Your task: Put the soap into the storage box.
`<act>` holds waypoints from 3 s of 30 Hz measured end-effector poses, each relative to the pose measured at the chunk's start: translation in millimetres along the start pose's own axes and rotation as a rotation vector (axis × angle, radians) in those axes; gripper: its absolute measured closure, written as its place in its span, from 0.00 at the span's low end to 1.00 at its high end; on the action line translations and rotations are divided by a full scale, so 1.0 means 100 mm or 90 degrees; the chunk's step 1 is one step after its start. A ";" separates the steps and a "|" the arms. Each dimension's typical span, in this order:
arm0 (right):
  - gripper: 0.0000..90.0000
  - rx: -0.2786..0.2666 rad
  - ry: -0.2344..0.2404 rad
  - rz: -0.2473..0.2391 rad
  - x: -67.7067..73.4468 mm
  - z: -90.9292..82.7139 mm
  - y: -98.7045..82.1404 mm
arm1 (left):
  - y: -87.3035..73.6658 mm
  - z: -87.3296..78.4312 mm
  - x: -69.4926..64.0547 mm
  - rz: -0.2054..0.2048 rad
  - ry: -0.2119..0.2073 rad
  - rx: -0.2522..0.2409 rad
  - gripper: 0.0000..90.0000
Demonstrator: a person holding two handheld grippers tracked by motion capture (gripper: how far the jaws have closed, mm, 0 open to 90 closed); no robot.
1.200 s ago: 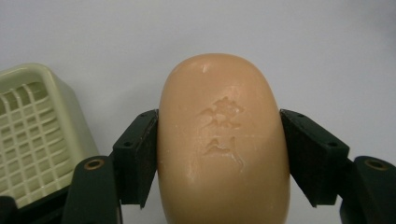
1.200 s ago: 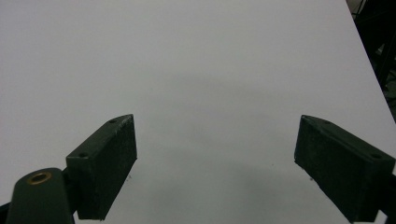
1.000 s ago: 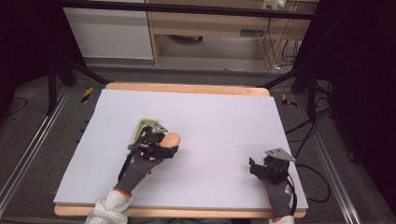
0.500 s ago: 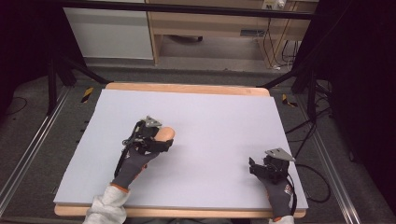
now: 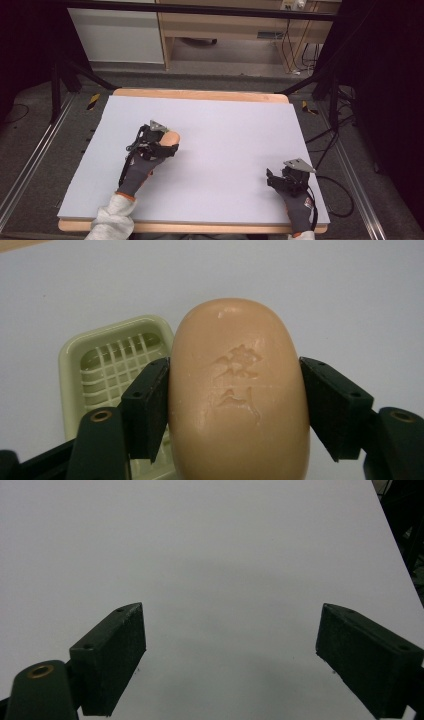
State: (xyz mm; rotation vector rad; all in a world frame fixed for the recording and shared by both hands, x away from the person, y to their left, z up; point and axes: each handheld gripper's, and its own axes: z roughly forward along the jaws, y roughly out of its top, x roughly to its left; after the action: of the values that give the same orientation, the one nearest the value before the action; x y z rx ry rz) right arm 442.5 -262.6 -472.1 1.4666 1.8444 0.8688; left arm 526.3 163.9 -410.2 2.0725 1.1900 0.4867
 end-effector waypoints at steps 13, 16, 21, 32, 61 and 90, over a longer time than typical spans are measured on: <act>0.14 0.001 -0.001 0.000 0.00 0.00 0.00 | 0.02 0.04 0.16 -0.027 0.026 -0.004 0.35; 0.14 0.001 -0.002 0.000 0.00 0.00 0.00 | 0.02 0.05 0.20 -0.031 0.030 -0.002 0.35; 0.14 0.000 -0.003 0.000 0.00 0.00 0.00 | 0.01 0.08 0.26 -0.043 0.036 0.001 0.35; 0.14 0.000 -0.007 -0.004 0.02 0.01 0.00 | 0.00 0.18 0.35 -0.048 0.051 0.013 0.35; 0.14 0.001 -0.006 -0.003 0.01 0.01 0.00 | -0.07 0.34 0.44 -0.064 0.063 0.031 0.35; 0.13 0.004 -0.007 -0.003 0.02 0.01 0.00 | -0.13 0.38 0.50 -0.078 0.071 0.045 0.35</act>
State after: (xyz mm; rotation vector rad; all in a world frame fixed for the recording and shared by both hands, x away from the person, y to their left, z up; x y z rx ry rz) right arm 443.1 -260.9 -472.8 1.4673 1.8433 0.8524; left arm 567.6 197.3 -446.8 2.0384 1.4081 0.5142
